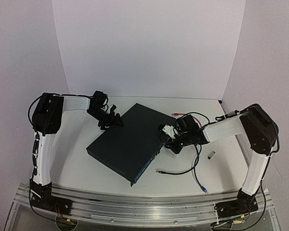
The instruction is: Pull the plug from the switch port
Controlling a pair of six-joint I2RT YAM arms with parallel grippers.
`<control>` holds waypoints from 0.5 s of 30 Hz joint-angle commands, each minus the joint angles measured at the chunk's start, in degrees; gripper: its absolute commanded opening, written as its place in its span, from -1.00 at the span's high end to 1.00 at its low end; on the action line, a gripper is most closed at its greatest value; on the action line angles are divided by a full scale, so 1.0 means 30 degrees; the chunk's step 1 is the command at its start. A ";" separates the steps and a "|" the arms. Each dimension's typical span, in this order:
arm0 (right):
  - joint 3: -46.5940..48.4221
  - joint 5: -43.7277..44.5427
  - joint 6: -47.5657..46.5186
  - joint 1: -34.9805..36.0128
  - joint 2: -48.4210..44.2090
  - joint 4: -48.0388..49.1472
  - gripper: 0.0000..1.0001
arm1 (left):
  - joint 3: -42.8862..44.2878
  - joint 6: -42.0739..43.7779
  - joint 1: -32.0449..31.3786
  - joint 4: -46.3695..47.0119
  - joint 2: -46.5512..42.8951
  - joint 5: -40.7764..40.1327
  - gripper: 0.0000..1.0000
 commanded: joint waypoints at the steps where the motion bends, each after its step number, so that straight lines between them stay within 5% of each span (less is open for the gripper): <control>1: -0.0979 0.0261 -0.0035 -0.0095 -0.1024 -0.2067 1.00 | -0.0409 0.0435 -0.0356 -0.0941 0.2222 -0.2867 -0.60; 15: -0.4040 0.3046 0.1536 -0.0108 -0.6867 -0.1998 1.00 | -0.0814 0.0376 -0.0356 -0.0379 0.1773 -0.2569 -0.59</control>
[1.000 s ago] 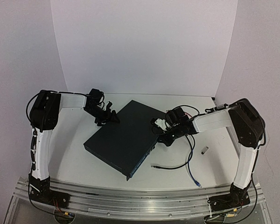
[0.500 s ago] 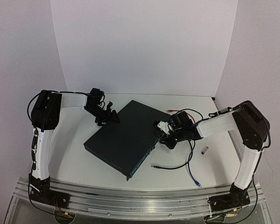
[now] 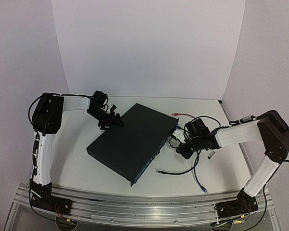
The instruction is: Pull the plug from the switch port
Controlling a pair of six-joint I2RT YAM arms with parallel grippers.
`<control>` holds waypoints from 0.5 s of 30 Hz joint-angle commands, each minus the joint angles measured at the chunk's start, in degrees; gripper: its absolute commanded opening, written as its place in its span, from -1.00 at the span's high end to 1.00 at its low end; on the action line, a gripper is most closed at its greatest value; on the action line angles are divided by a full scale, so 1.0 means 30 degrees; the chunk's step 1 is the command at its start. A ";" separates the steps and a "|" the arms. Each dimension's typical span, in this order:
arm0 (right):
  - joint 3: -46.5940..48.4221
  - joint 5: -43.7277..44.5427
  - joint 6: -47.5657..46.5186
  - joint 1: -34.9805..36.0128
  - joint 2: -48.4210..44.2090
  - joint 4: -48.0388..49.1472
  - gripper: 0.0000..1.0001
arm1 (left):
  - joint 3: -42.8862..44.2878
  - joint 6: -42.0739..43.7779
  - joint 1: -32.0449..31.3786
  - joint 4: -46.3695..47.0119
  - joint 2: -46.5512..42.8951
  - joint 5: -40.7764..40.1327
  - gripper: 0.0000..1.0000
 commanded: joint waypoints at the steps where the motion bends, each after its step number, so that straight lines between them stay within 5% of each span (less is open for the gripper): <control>1: -0.0869 0.1231 0.0648 -0.0051 -0.3180 -0.0165 1.00 | -0.0949 0.0313 -0.0356 -0.0219 0.1661 -0.2589 -0.60; 6: -0.1095 0.5236 0.3235 -0.0062 -0.5419 -0.0803 1.00 | -0.1077 0.0247 -0.0356 0.0027 0.1447 -0.2505 -0.60; 11: 0.0886 1.1848 1.2324 -0.0511 -0.5763 -0.6611 1.00 | -0.1447 -0.0013 -0.0356 0.0580 0.1172 -0.2425 -0.60; 15: 0.1012 1.2224 1.8205 -0.2510 -0.6100 -1.0715 1.00 | -0.1453 -0.0176 -0.0357 0.0765 0.1130 -0.2345 -0.60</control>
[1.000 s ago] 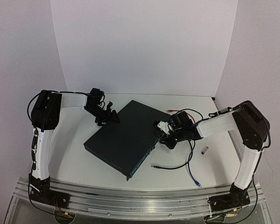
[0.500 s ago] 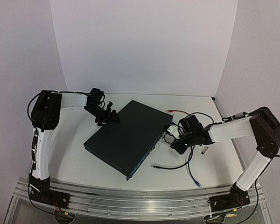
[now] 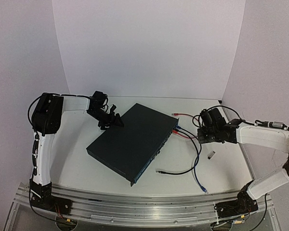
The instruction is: Pull the plug from the switch port
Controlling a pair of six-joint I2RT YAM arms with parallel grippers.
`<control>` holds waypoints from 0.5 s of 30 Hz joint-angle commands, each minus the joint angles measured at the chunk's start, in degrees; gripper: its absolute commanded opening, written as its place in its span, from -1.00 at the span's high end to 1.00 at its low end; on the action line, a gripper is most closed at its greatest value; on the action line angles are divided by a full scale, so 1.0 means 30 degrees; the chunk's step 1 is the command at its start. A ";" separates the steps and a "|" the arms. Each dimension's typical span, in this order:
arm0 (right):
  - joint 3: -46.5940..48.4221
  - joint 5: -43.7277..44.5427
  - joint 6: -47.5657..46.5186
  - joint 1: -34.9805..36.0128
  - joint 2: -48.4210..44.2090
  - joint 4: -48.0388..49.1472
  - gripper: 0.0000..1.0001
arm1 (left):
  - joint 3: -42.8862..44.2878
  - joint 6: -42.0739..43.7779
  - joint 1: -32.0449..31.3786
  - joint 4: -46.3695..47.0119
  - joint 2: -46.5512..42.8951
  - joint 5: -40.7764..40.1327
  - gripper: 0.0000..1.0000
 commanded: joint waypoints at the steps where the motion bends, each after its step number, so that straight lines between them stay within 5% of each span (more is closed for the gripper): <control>1: 0.0038 0.2929 0.8648 -0.2192 -0.0952 -0.5673 1.00 | -0.0998 -0.0057 -0.0356 0.0238 0.1376 -0.2251 -0.60; 6: -0.1993 0.1337 1.0912 -0.4150 -0.2037 -0.6022 1.00 | -0.0724 -0.0131 -0.0356 0.0112 0.1456 -0.2150 -0.60; 15: -0.3608 -0.0769 1.3353 -0.4345 -0.0140 -0.6249 1.00 | -0.0520 0.0073 -0.0356 0.0045 0.1299 -0.2039 -0.61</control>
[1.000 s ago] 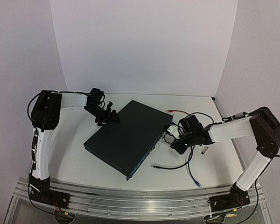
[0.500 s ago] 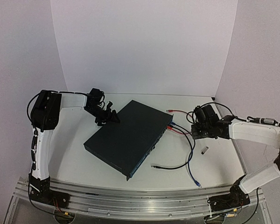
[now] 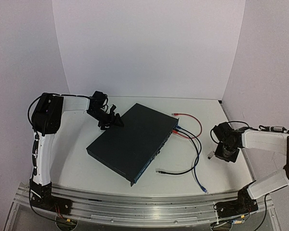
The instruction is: Pull the plug from the switch port
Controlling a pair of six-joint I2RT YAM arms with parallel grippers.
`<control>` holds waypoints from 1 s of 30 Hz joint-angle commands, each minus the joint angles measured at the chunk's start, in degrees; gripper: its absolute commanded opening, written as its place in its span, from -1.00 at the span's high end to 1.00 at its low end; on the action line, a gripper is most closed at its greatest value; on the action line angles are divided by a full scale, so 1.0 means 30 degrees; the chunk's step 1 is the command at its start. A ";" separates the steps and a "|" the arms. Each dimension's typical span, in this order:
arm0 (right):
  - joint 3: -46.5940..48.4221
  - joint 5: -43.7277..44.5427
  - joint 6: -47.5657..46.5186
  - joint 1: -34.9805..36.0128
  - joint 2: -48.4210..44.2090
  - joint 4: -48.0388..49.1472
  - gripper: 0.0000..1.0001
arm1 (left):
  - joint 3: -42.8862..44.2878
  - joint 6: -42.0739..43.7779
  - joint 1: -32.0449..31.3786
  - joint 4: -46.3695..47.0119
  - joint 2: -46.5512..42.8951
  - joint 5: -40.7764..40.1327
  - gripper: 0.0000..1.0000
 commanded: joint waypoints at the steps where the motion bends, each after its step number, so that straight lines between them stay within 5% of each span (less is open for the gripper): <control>1: -0.0569 -0.0943 0.2362 -0.0033 0.0871 -0.0619 0.98 | -0.0494 0.0195 -0.0356 -0.0030 0.1290 -0.2012 -0.61; 3: -0.0521 -0.1145 0.2368 -0.0006 0.0989 -0.0621 0.86 | -0.0568 0.0124 -0.0356 0.0061 0.1190 -0.2006 -0.61; 8: -0.0359 -0.1243 0.2064 -0.0017 0.0560 -0.0676 0.16 | -0.0491 0.0068 -0.0352 0.0185 0.1029 -0.2003 -0.62; 14: 0.0483 -0.1841 0.0149 0.0002 -0.0439 -0.0756 -0.43 | -0.0074 0.0103 -0.0355 0.0047 0.0778 -0.2549 -0.65; 20: 0.3338 -0.5174 -0.5821 0.0063 0.0716 0.1004 -0.50 | 0.2381 0.0584 -0.0321 -0.0966 0.1026 -0.2866 -0.76; 24: 0.3775 -0.8676 -0.9845 0.0309 0.2296 0.5686 -0.53 | 0.4661 0.1290 -0.0265 -0.1425 0.1775 -0.2995 -0.84; 30: 0.6882 -1.2709 -0.7738 0.0306 0.6756 0.8255 -0.62 | 0.7472 0.1951 -0.0180 -0.1687 0.3609 -0.2226 -0.94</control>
